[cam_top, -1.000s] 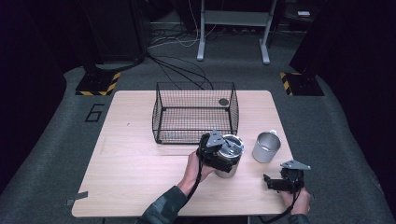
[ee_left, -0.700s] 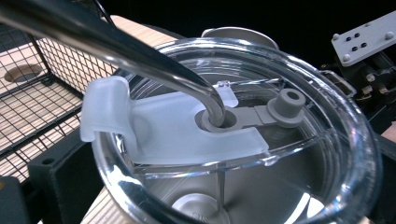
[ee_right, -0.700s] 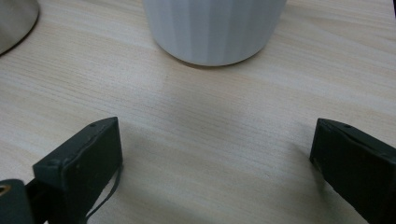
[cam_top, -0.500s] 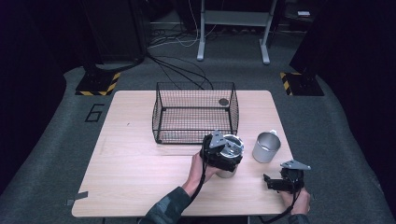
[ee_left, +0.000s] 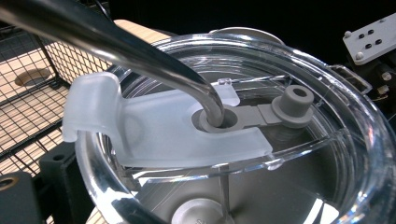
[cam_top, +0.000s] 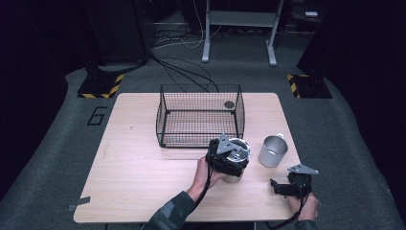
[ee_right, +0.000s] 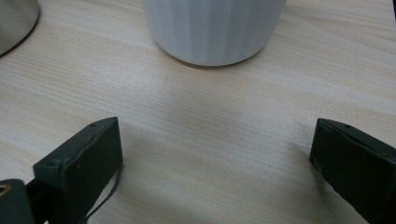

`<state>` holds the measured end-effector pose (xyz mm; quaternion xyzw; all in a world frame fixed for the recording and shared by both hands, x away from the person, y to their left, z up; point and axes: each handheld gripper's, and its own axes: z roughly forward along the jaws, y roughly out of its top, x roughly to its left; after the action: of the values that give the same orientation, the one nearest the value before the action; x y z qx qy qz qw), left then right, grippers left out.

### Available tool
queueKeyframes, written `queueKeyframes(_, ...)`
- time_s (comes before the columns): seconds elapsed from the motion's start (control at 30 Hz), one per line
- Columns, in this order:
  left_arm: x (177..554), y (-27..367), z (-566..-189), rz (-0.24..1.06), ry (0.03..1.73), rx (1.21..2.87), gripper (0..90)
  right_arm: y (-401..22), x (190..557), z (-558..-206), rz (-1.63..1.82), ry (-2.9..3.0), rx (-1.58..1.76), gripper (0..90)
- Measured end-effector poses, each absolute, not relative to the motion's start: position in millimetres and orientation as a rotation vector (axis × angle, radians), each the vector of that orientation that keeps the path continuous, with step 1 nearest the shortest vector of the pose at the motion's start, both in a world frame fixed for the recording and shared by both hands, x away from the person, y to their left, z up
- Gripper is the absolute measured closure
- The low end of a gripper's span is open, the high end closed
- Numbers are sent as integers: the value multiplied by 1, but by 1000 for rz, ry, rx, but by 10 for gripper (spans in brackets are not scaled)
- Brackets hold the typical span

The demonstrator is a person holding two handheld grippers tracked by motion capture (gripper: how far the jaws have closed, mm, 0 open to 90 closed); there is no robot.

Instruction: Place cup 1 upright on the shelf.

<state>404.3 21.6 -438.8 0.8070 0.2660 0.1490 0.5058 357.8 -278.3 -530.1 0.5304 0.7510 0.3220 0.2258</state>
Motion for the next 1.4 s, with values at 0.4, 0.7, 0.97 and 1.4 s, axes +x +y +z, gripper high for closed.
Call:
queueKeyframes(0.4, 405, 30, -433, 349, 640, 1933, 37, -278, 358, -530, 888, 2071, 1462, 19)
queueKeyframes(0.7, 400, 44, -423, 368, 642, 1933, 37, -278, 358, -530, 888, 2071, 1462, 19)
queueKeyframes(0.97, 398, 60, -414, 386, 643, 1933, 37, -278, 358, -530, 888, 2070, 1463, 22)
queueKeyframes(1.4, 397, 86, -409, 403, 695, 1915, 37, -278, 358, -530, 889, 2070, 1464, 22)
